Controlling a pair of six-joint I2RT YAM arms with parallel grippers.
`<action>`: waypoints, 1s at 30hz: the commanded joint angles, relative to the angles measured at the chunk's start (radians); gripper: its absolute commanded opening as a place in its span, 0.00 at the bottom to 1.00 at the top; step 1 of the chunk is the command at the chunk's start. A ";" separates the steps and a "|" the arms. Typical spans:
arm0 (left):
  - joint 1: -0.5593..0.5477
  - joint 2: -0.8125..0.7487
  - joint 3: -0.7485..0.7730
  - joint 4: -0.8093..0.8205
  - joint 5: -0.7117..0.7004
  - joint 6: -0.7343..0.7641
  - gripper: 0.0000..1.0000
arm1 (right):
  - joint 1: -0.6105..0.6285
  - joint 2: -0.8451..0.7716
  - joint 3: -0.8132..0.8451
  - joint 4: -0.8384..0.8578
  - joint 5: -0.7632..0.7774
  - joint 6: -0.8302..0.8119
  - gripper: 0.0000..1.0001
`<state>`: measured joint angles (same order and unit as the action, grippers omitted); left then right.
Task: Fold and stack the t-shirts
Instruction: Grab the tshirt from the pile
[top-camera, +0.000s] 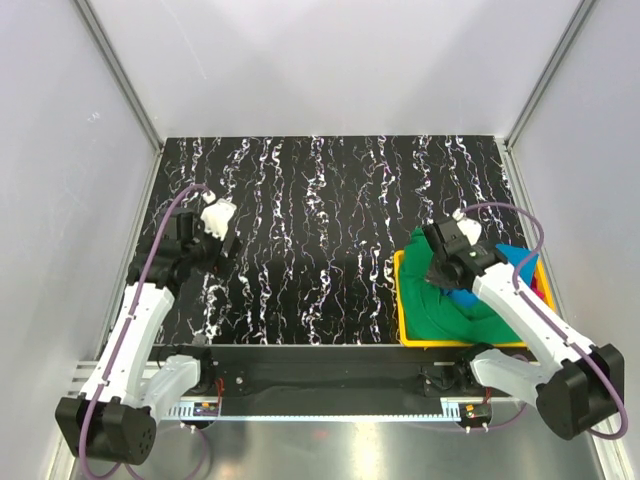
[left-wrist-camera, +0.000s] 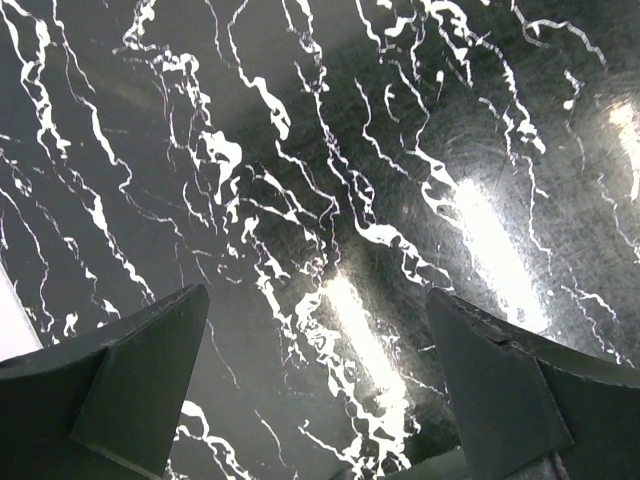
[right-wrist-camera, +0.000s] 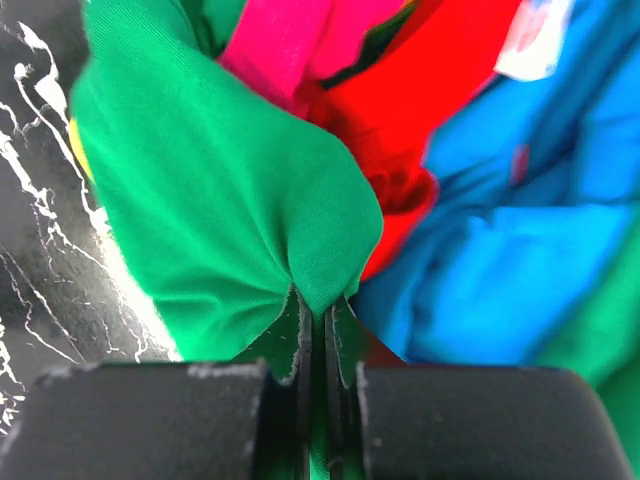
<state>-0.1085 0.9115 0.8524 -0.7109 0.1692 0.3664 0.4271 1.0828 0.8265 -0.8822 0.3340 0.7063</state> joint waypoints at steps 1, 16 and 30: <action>0.004 -0.007 0.034 -0.016 -0.037 0.023 0.99 | -0.004 -0.049 0.159 -0.101 0.138 -0.040 0.00; 0.004 0.050 0.132 -0.064 0.021 0.048 0.99 | -0.002 -0.035 0.970 -0.150 0.094 -0.398 0.00; 0.004 0.063 0.223 -0.111 0.079 0.048 0.99 | -0.004 -0.253 0.806 -0.257 0.071 -0.306 0.00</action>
<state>-0.1085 0.9710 1.0157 -0.8345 0.2092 0.4183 0.4252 0.8734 1.6154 -1.1759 0.3496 0.3687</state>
